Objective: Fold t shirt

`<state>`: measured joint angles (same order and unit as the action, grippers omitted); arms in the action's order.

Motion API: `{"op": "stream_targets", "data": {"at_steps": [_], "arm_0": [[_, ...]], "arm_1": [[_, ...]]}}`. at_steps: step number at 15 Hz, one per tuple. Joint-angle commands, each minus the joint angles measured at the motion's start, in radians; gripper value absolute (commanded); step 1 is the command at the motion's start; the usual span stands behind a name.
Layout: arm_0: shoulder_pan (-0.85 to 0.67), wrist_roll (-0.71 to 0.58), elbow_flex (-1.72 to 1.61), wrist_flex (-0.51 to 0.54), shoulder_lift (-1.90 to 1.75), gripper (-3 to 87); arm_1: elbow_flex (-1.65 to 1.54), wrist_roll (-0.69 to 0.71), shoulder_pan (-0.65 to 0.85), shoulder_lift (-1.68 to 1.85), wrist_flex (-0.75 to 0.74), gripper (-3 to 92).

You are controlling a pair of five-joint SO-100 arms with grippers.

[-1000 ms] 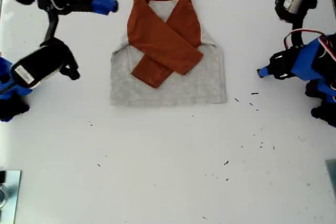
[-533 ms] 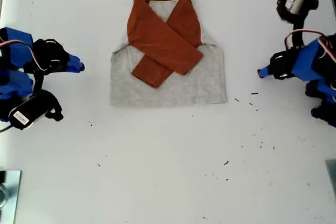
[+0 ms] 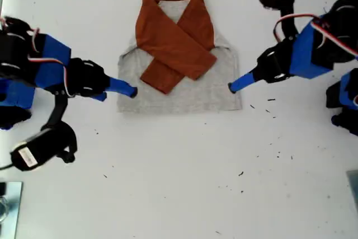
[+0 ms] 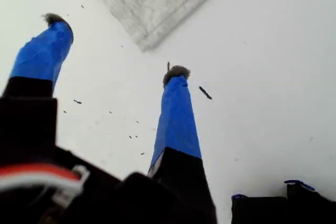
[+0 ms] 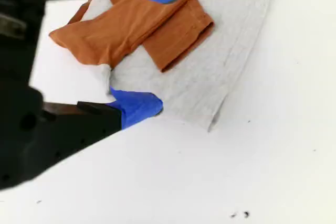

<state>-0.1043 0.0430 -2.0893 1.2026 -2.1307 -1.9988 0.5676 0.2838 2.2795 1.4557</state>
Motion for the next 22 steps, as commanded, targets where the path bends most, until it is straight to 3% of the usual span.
{"op": "stream_targets", "data": {"at_steps": [1, 7, 9, 11, 16, 18, 20, 22], "arm_0": [[0.052, 0.046, -0.066, -0.164, 0.064, 29.7], [-0.032, 0.021, -0.198, -0.462, 0.311, 24.7], [-0.06, 0.005, -0.143, -0.479, 0.42, 12.4], [-0.058, 0.003, -0.121, -0.489, 0.449, -0.2], [0.095, -0.048, 0.018, -0.434, 0.365, -0.3], [0.199, -0.071, 0.106, -0.407, 0.364, -0.3], [0.293, -0.069, 0.167, -0.394, 0.357, -0.3], [0.281, -0.075, 0.198, -0.362, 0.322, -0.3]], "arm_1": [[0.031, -0.066, -0.057, -0.092, -0.12, 34.4], [-0.069, -0.087, -0.049, -0.434, -0.426, 31.5], [-0.017, -0.11, -0.041, -0.58, -0.439, 27.2], [0.006, -0.123, -0.043, -0.652, -0.454, 3.5], [0.035, -0.077, -0.146, -0.313, -0.295, 3.1], [0.009, -0.097, -0.253, -0.133, -0.238, 3.0], [-0.02, -0.161, -0.373, -0.089, -0.272, 3.0], [0.005, -0.107, -0.305, -0.074, -0.279, 3.0]]}}
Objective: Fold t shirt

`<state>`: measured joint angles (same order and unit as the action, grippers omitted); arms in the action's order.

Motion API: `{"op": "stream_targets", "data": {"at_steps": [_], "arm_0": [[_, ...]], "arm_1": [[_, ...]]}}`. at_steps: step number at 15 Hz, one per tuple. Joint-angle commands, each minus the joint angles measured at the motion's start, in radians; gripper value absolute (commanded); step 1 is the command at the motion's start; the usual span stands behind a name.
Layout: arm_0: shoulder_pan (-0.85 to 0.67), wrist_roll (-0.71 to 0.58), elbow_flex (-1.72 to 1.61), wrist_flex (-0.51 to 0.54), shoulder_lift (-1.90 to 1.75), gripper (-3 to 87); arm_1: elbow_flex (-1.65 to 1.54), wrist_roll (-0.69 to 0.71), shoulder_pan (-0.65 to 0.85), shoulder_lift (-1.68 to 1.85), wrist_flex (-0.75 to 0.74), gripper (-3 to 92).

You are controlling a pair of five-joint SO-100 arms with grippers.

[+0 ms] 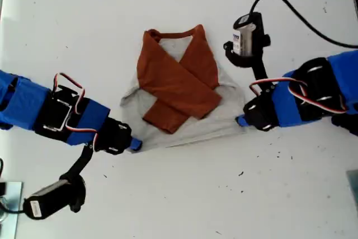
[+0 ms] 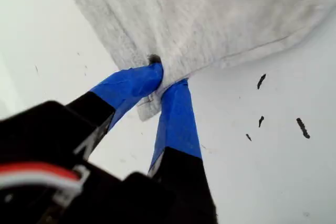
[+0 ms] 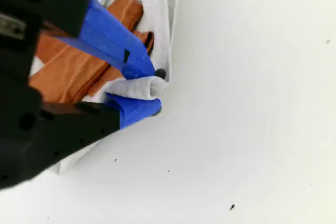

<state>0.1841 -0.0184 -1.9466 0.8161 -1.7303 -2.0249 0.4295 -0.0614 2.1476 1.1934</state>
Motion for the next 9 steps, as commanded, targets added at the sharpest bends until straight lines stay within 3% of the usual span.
{"op": "stream_targets", "data": {"at_steps": [1, 4, 5, 6, 7, 8, 9], "arm_0": [[-0.058, -0.031, 0.075, 0.084, -0.143, -0.3], [-0.413, -0.218, 0.031, 0.195, -0.362, -0.3], [-0.577, -0.328, -0.011, 0.172, -0.368, -0.2], [-0.758, -0.359, -0.025, 0.167, -0.333, 4.1], [-0.914, -0.319, -0.087, 0.167, -0.359, 25.5], [-1.012, -0.23, -0.252, 0.112, -0.5, 29.2], [-1.035, -0.298, -0.442, -0.064, -0.684, 28.4]], "arm_1": [[0.083, 0.107, 0.117, 0.063, -0.012, 3.0], [0.155, 0.259, 0.428, 0.041, -0.011, 3.3], [0.081, 0.25, 0.588, 0.057, -0.097, 16.4], [-0.025, 0.19, 0.738, 0.061, -0.258, 46.1], [-0.058, 0.15, 0.83, 0.118, -0.261, 45.8], [-0.181, 0.117, 0.897, 0.242, -0.302, 45.8], [-0.299, 0.156, 0.965, 0.354, -0.327, 45.8]]}}
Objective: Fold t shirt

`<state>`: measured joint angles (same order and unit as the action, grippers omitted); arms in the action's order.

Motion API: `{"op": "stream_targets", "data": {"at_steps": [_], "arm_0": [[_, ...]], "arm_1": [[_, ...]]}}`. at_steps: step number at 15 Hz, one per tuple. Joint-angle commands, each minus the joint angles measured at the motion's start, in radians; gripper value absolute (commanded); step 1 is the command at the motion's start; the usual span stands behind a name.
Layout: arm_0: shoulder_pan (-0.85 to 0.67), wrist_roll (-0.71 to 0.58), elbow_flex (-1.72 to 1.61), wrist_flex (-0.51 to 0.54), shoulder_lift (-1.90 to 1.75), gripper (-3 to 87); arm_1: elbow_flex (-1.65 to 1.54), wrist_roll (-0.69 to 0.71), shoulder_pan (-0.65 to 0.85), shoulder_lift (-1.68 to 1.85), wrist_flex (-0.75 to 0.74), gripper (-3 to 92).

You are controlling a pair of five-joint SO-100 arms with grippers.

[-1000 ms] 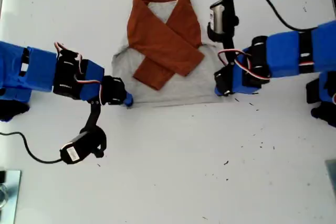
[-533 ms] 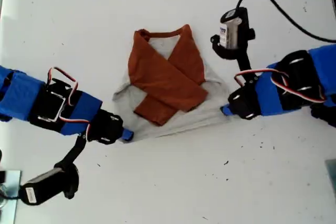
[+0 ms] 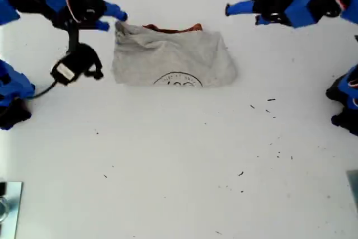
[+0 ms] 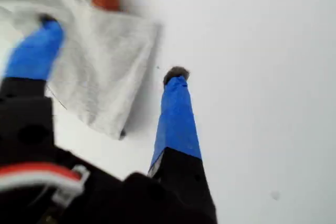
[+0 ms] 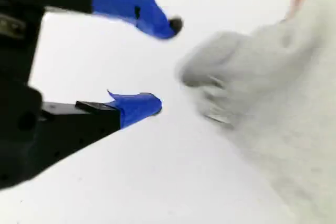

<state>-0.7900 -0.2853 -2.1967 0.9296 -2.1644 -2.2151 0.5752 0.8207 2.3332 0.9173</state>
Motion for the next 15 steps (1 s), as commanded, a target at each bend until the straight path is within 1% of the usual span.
{"op": "stream_targets", "data": {"at_steps": [1, 2, 3, 4, 5, 6, 7, 8, 9, 10, 11, 12, 13, 14, 15], "arm_0": [[-0.048, -0.074, -0.279, -0.204, -0.348, 27.9], [-0.014, -0.074, -0.347, -0.184, -0.41, 27.3], [0.064, -0.064, -0.433, -0.173, -0.509, 26.4], [0.166, -0.021, -0.538, -0.17, -0.649, 23.1], [0.264, 0.041, -0.65, -0.158, -0.821, 17.0], [0.347, 0.103, -0.756, -0.115, -1.008, 12.8], [0.399, 0.158, -0.854, -0.051, -1.169, 10.9], [0.44, 0.212, -0.957, 0.035, -1.359, 10.1], [0.505, 0.281, -1.028, 0.063, -1.433, 7.9], [0.569, 0.33, -1.043, 0.051, -1.41, 7.3], [0.601, 0.331, -1.045, 0.098, -1.44, 7.5], [0.632, 0.327, -1.045, 0.104, -1.437, 6.2], [0.666, 0.311, -1.045, 0.104, -1.437, 8.4], [0.699, 0.31, -1.045, 0.104, -1.437, 10.9], [0.729, 0.31, -1.045, 0.104, -1.437, 11.3]], "arm_1": [[-0.141, 0.046, 0.121, 0.212, 0.054, 45.8], [-0.199, 0.057, 0.115, 0.272, 0.118, 45.8], [-0.284, 0.037, 0.063, 0.364, 0.15, 45.8], [-0.376, 0.017, 0.011, 0.479, 0.181, 45.8], [-0.456, -0.021, -0.032, 0.606, 0.255, 45.8], [-0.531, -0.054, -0.086, 0.752, 0.334, 45.8], [-0.601, -0.089, -0.144, 0.899, 0.4, 45.8], [-0.678, -0.127, -0.215, 1.015, 0.44, 45.8], [-0.77, -0.175, -0.296, 1.091, 0.437, 45.8], [-0.876, -0.21, -0.35, 1.164, 0.426, 45.7], [-0.893, -0.215, -0.394, 1.14, 0.423, 45.1], [-0.891, -0.229, -0.425, 1.146, 0.425, 45.1], [-0.893, -0.279, -0.414, 1.167, 0.419, 44.0], [-0.893, -0.252, -0.391, 1.167, 0.419, 43.8], [-0.893, -0.114, -0.367, 1.167, 0.419, 43.8]]}}
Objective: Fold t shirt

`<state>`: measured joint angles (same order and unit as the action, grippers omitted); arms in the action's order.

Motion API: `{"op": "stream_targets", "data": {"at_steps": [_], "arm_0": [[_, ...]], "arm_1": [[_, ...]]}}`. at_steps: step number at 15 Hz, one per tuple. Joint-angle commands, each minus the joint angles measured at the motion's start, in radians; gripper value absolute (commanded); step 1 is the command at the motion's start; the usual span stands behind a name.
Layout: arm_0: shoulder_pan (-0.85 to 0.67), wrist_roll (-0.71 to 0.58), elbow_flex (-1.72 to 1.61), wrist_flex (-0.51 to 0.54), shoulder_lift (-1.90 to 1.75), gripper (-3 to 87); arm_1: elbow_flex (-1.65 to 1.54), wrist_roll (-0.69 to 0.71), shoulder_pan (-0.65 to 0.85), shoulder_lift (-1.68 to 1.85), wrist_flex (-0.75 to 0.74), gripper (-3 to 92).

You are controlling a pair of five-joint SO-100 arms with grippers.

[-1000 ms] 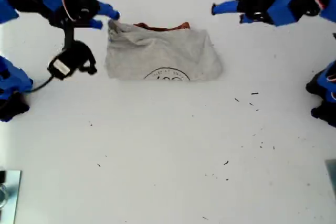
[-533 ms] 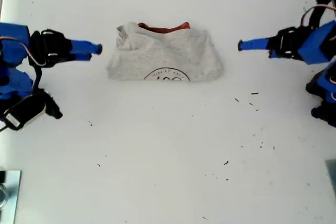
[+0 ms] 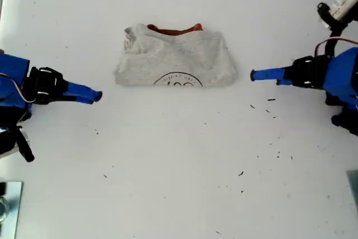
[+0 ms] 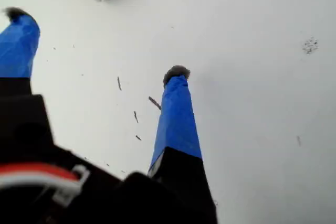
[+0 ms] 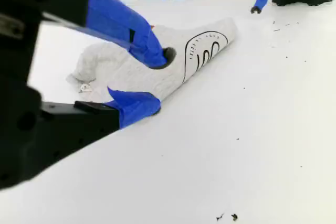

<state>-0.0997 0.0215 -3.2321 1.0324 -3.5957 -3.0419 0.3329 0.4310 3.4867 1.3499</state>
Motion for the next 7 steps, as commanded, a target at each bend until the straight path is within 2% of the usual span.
{"op": "stream_targets", "data": {"at_steps": [1, 2, 7], "arm_0": [[0.058, 0.003, -0.009, 0.002, -0.006, 11.3], [0.071, 0.003, -0.009, 0.002, -0.006, 11.3], [0.078, 0.002, -0.009, 0.002, -0.006, 11.3]], "arm_1": [[-0.066, 0.403, 0.032, 0.014, -0.014, 43.8], [-0.061, 0.476, 0.035, 0.014, -0.005, 42.5], [-0.061, 0.474, 0.035, 0.014, -0.005, 33.2]]}}
